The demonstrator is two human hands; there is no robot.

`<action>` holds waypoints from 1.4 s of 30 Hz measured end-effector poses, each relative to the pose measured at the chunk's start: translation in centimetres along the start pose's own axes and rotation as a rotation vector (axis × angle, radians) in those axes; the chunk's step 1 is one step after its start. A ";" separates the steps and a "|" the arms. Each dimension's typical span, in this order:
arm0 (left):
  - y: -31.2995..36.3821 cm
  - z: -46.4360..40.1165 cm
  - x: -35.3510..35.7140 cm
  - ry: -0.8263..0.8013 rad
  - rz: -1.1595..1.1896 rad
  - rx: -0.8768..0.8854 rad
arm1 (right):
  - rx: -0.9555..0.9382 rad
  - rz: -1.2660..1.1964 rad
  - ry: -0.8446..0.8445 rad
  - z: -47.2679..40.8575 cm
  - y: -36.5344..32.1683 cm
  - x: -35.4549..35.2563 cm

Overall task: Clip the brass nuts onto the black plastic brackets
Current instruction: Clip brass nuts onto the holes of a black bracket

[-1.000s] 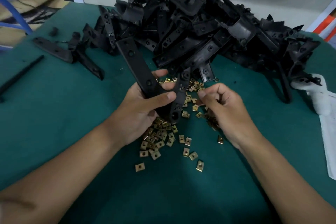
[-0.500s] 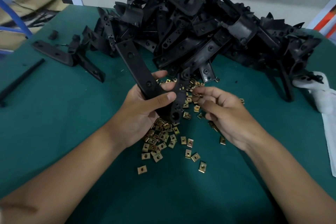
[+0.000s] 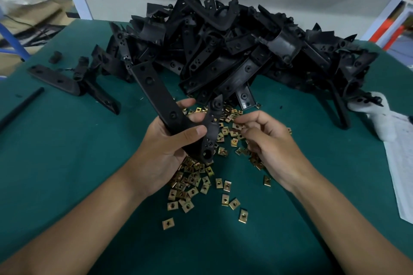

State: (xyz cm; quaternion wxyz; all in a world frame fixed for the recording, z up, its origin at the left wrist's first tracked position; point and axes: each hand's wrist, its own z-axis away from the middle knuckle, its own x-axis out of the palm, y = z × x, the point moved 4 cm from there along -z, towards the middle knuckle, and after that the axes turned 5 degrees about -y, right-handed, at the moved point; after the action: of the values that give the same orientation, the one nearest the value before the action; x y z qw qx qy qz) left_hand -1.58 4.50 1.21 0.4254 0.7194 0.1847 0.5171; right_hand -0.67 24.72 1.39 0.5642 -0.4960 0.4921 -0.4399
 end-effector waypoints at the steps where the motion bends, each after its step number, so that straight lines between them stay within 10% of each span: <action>1: 0.0 0.0 0.0 -0.011 -0.002 0.001 | -0.014 0.009 0.004 0.0 -0.1 0.0; 21: 0.1 0.0 -1.4 0.164 -0.180 0.149 | -0.123 0.255 -0.002 0.5 -0.8 0.0; 42: -0.2 -0.1 -0.5 0.008 -0.200 0.080 | -0.026 -0.094 -0.150 0.4 -1.0 1.2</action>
State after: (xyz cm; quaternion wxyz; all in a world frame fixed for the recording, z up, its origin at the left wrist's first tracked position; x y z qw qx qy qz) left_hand -1.83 4.23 0.77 0.4451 0.7117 0.2775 0.4672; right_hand -0.14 23.51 2.29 0.5718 -0.5574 0.4304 -0.4209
